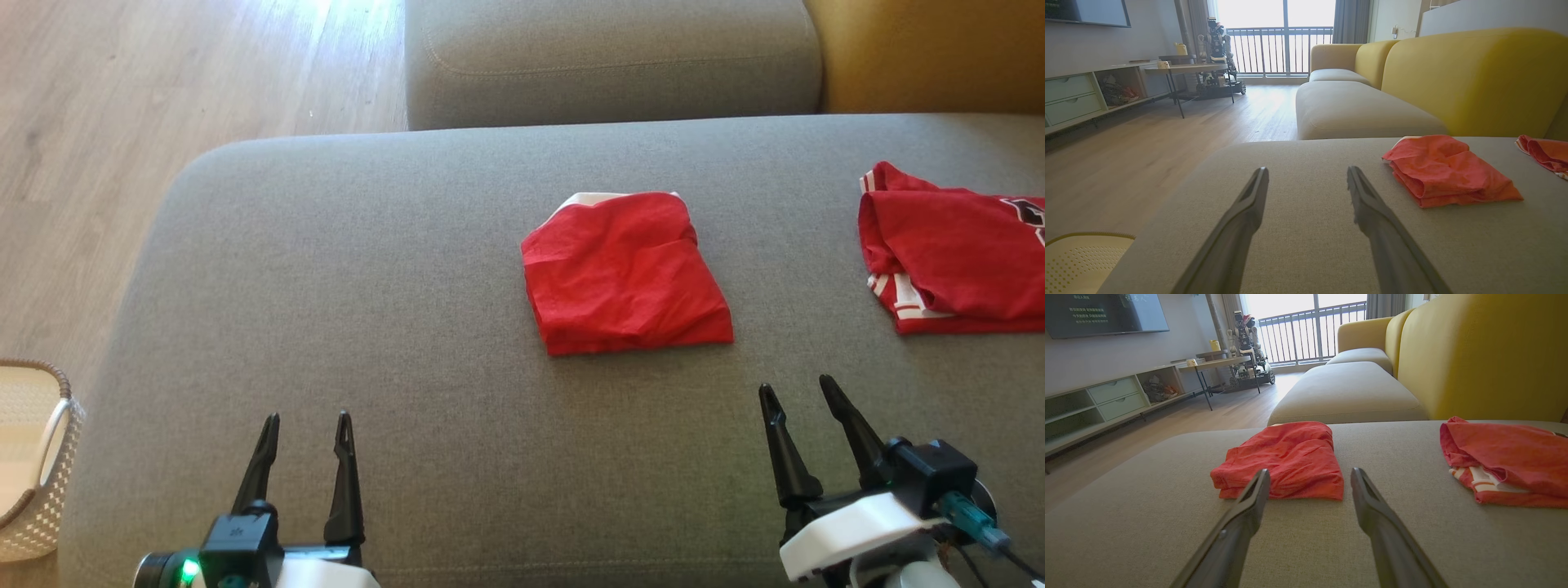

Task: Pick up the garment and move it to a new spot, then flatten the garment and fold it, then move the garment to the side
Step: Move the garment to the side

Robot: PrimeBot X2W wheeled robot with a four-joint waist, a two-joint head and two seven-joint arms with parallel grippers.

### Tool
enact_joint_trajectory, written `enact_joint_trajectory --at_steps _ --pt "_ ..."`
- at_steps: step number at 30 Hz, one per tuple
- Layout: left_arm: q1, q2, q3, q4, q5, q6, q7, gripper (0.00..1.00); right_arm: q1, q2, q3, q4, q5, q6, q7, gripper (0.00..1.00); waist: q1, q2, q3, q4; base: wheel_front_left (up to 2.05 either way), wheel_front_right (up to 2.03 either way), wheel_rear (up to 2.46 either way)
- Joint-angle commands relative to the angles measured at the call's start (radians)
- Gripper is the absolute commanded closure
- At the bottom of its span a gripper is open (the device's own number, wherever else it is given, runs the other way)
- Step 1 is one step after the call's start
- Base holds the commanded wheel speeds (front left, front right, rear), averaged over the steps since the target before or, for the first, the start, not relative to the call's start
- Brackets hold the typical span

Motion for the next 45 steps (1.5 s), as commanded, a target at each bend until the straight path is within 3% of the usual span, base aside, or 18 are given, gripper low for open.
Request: enact_joint_trajectory --at_steps 1,29,37,45 --pt "-0.032 -0.001 0.028 -0.029 0.011 0.009 -0.012 0.00 -0.021 -0.001 0.025 -0.033 0.005 0.000 -0.009 0.00 0.0000 0.0000 -0.001 0.000 0.00 0.00 0.00" --pt "-0.028 -0.001 -0.001 -0.018 0.029 0.008 -0.012 0.00 -0.019 -0.001 0.028 -0.005 -0.023 0.000 -0.009 0.00 0.0000 0.0000 0.007 0.018 0.00 0.00 0.00" --pt "-0.057 -0.001 -0.026 0.006 0.018 -0.008 -0.012 0.00 -0.181 -0.001 0.003 0.148 0.014 0.000 -0.009 0.00 0.0000 0.0000 0.050 0.045 0.00 0.00 0.00" --pt "-0.161 -0.001 -0.085 0.016 0.006 -0.044 -0.012 0.00 -0.540 -0.025 -0.082 0.472 -0.034 0.000 -0.009 0.00 0.0000 0.0000 0.179 0.117 0.00 0.00 0.00"
